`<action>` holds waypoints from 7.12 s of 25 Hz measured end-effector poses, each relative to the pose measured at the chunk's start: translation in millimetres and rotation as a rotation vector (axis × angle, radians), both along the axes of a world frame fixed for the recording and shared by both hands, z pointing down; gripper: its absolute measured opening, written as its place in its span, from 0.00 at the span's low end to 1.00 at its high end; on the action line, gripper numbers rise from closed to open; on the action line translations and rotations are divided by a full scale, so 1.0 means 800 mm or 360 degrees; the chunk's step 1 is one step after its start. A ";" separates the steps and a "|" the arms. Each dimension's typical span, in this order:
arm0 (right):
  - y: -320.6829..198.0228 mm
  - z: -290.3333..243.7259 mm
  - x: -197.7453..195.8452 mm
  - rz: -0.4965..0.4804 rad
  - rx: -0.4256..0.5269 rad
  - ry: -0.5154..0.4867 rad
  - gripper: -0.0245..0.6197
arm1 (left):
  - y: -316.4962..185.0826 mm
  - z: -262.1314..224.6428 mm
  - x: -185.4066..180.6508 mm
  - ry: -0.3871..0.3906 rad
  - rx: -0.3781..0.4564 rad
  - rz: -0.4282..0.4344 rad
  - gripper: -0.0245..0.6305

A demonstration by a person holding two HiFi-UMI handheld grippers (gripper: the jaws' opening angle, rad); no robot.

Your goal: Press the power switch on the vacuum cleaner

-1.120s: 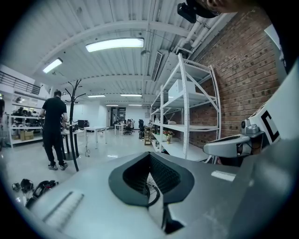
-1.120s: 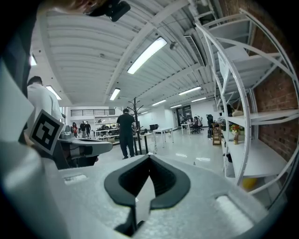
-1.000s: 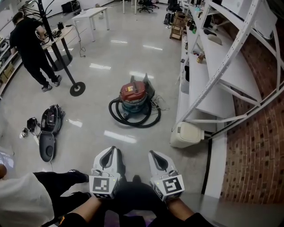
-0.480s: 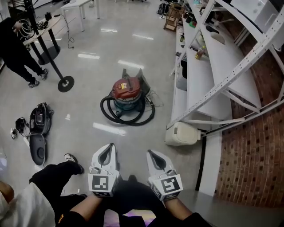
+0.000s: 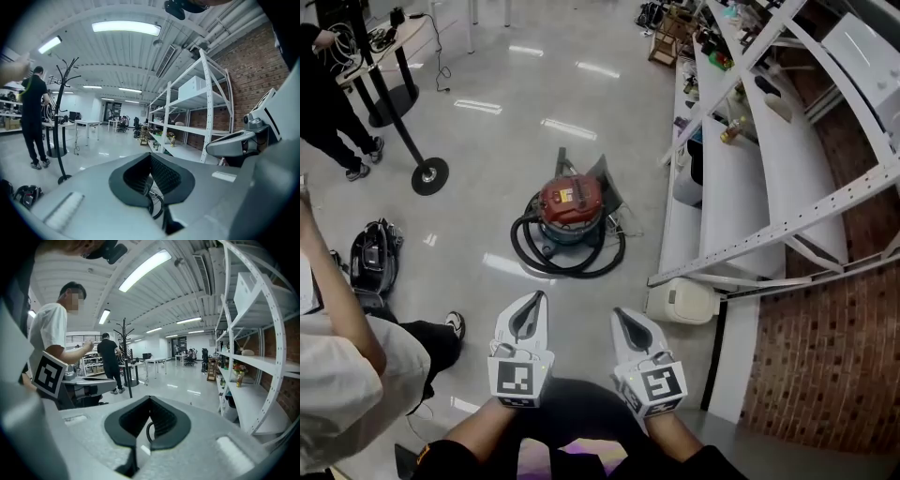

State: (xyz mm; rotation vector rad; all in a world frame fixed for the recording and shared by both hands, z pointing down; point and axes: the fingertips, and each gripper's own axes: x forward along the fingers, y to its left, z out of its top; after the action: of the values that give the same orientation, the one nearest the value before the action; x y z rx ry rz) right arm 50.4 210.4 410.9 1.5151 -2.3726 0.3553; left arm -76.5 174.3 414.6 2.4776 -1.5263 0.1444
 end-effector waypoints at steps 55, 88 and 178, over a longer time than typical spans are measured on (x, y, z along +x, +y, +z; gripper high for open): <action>-0.384 0.101 0.012 -0.0495 -0.0203 -0.0023 0.03 | -0.318 0.070 0.026 -0.0162 -0.0160 -0.0378 0.06; -0.558 0.454 -0.051 -0.0323 -0.0763 0.0290 0.03 | -0.481 0.439 -0.004 -0.0218 -0.0665 -0.0193 0.06; -0.418 0.120 0.049 -0.0202 -0.0191 -0.0008 0.03 | -0.367 0.130 0.094 -0.0094 -0.0378 -0.0081 0.06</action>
State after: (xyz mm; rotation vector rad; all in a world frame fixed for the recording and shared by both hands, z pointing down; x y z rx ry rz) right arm 89.6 -123.9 506.7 1.3049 -2.3904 0.4629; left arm -1.7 -118.9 518.7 2.2658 -1.4978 0.3705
